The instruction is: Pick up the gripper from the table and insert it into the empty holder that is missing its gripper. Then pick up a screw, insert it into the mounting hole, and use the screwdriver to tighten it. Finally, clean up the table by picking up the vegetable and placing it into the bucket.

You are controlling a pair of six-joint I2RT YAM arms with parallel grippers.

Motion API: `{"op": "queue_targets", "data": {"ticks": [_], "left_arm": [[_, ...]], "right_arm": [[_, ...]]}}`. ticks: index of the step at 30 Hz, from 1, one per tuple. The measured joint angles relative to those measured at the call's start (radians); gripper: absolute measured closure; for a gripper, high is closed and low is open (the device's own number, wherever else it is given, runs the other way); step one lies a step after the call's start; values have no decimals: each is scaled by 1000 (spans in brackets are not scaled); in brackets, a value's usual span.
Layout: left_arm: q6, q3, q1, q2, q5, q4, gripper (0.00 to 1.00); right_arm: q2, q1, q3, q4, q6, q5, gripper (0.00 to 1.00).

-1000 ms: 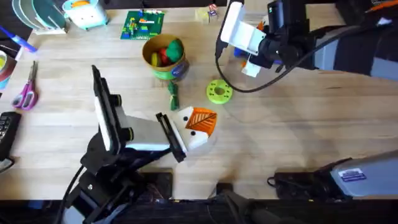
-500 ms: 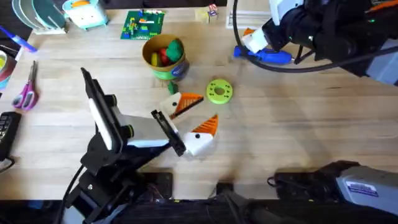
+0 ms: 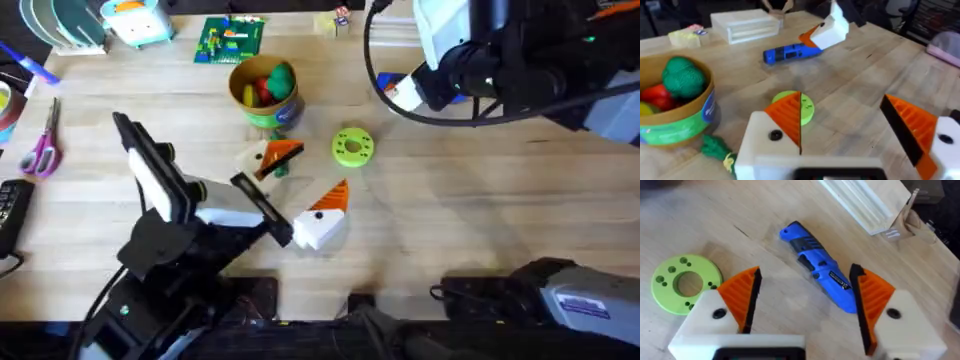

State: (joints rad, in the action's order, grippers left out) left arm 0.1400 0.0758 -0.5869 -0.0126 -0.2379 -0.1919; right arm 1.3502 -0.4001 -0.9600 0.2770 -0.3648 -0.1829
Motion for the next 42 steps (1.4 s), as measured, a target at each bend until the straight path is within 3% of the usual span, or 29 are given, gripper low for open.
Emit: {"op": "queue_targets", "data": {"ticks": [4,6,11,15,18,24,27,30,33,42], "left_arm": [[79,184,0,-54,124,-240,10],[100,275,0,-113,179,-306,9],[125,499,0,-349,292,-473,9],[131,627,0,-574,339,-601,9],[131,691,0,-733,352,-604,9],[139,719,1,-909,375,-614,10],[219,719,30,-976,380,-618,11],[354,719,100,-1051,379,-618,9],[435,719,157,-1128,371,-583,9],[505,719,192,-1323,362,-494,10]], "right_arm": [[0,-29,0,0,3,0,10],[0,-43,0,-2,3,0,10],[0,-62,0,-12,3,0,10],[0,-64,0,-13,3,0,11],[0,-64,0,-8,3,0,10],[0,-64,0,-7,3,0,10],[0,-64,0,-7,3,0,11],[0,-64,0,-7,3,0,11],[0,-64,0,-8,5,0,11],[0,-64,0,-9,6,0,11]]}}
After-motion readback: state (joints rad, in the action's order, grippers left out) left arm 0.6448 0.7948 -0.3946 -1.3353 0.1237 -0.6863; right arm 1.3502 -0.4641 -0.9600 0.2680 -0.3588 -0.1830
